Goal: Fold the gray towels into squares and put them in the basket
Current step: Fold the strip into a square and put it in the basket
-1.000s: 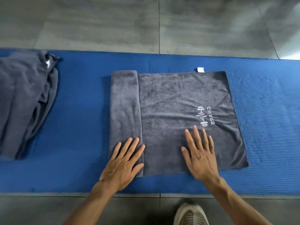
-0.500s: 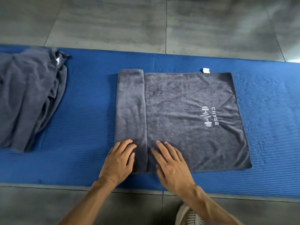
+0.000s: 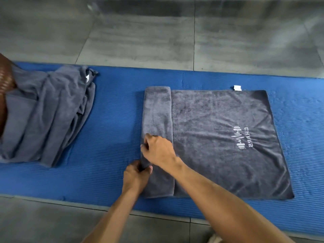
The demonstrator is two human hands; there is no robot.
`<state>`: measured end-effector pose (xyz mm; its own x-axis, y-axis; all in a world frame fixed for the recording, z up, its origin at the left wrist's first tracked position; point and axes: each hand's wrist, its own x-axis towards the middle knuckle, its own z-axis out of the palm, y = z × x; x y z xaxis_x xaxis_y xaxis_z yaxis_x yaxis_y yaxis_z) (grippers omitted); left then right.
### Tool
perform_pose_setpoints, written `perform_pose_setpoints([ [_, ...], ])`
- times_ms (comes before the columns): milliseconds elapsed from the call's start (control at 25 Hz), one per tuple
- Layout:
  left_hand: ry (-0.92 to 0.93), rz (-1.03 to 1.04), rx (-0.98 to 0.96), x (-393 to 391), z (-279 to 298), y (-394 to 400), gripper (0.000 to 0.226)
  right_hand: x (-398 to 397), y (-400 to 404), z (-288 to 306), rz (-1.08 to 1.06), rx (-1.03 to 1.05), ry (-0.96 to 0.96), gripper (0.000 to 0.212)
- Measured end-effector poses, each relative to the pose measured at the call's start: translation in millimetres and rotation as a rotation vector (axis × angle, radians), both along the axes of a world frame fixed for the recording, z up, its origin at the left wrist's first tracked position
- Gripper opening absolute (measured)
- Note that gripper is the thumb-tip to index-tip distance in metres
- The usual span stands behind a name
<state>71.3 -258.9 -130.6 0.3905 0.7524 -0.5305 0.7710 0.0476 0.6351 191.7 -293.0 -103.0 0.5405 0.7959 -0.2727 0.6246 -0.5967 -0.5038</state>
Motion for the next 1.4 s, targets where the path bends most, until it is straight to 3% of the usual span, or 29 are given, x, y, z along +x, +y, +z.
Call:
perform_pose_setpoints([
  [120,-0.101,-0.057,-0.046,4,14,-1,0.011,-11,23,-1,-0.094,-0.213,-0.073,0.062],
  [200,-0.137,-0.103,0.014,5,19,-5,0.012,-9,23,-1,-0.162,-0.205,-0.061,0.052],
  [360,-0.207,-0.099,0.037,5,27,-13,0.012,10,10,2,-0.399,0.070,0.264,0.020],
  [480,-0.400,0.030,-0.080,5,35,-21,0.012,28,-15,5,-0.721,0.324,0.618,0.024],
  [560,-0.382,0.079,-0.108,9,34,-26,0.015,40,-40,8,-0.892,0.482,0.832,0.021],
  [640,-0.290,0.000,-0.108,15,31,-30,0.013,49,-66,8,-0.971,0.554,0.969,0.015],
  [760,-0.174,-0.151,-0.126,30,33,-40,0.006,61,-100,3,-1.102,0.608,1.016,0.020],
  [840,-0.112,-0.228,-0.162,37,31,-47,0.015,67,-118,-6,-1.181,0.516,0.955,0.011],
  [960,-0.028,-0.316,-0.226,44,27,-57,0.034,61,-147,-15,-1.174,0.294,0.913,0.005],
  [1080,-0.017,-0.269,-0.279,45,24,-62,0.039,42,-170,-10,-1.095,0.170,0.963,0.011],
  [1160,-0.025,-0.153,-0.359,47,23,-64,0.036,25,-180,-6,-1.061,0.156,1.005,0.001],
  [1280,-0.042,-0.029,-0.519,47,21,-65,0.028,8,-186,-11,-1.025,0.203,1.058,0.018],
  [1400,-0.040,-0.083,-0.593,45,18,-65,0.017,2,-181,-17,-0.991,0.254,1.068,0.024],
])
